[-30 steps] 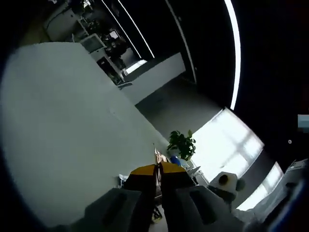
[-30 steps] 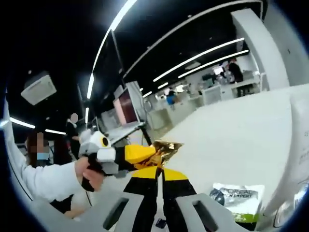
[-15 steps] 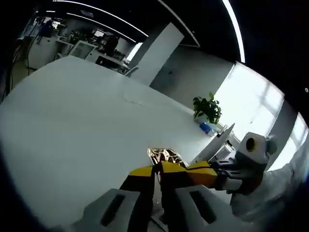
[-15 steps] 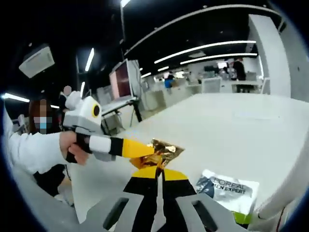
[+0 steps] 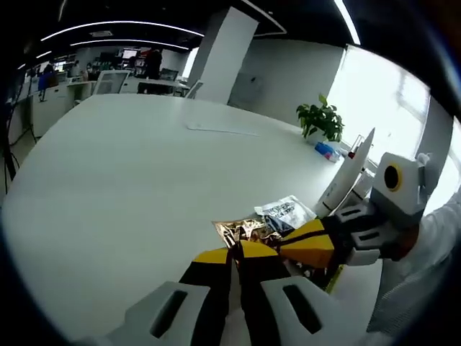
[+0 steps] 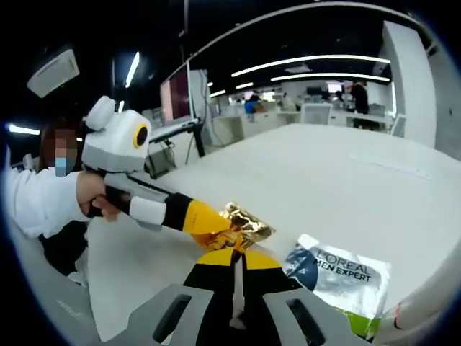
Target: Arrange the skincare products in the storage area until every visible bottle or jar stands upright without overlapping.
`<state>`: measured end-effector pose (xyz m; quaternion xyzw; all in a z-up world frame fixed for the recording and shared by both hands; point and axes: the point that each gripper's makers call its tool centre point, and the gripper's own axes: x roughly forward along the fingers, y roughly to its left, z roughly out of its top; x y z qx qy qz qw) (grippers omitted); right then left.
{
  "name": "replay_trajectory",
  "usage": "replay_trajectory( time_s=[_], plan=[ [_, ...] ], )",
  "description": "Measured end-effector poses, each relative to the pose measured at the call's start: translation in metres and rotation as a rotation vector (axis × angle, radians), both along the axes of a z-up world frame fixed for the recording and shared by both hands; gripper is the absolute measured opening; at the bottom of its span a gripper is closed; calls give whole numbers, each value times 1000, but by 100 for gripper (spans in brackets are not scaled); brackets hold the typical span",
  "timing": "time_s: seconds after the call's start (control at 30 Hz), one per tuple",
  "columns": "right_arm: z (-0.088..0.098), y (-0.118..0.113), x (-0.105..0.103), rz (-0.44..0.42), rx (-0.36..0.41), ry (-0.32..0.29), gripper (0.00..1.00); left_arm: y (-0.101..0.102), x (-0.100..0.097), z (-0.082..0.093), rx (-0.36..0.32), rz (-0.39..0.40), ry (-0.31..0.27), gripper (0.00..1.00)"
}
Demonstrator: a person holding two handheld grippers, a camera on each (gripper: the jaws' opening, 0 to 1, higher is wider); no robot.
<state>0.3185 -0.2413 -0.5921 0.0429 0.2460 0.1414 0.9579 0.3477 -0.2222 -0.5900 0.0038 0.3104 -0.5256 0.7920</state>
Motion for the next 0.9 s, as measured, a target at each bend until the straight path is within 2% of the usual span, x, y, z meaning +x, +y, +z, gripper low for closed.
replay_trajectory(
  time_s=[0.13,0.33,0.4,0.43,0.47,0.57,0.63,0.77,0.9],
  plan=[
    [-6,0,0,4,-20,9,0,0,4,-7,33,-6,-25,0],
    [-10,-4,2,-8,-32,12,0,0,6,-11,45,0,-40,0],
    [-12,-7,2,-13,-41,15,0,5,16,-17,77,28,-70,0],
    [-11,-9,2,-19,-42,12,0,5,17,-16,66,28,-67,0],
    [-11,-9,3,-19,-39,13,0,4,17,-16,48,36,-32,0],
    [-6,-10,4,-19,-48,-4,0,2,15,-17,69,37,-57,0],
    [-4,-10,3,-16,-49,-9,0,2,18,-17,61,51,-45,0],
    [-1,-6,-4,65,-108,-16,0,3,21,-18,65,46,-51,0],
    [0,8,-19,198,-175,-21,3,0,22,-19,63,48,-50,0]
  ],
)
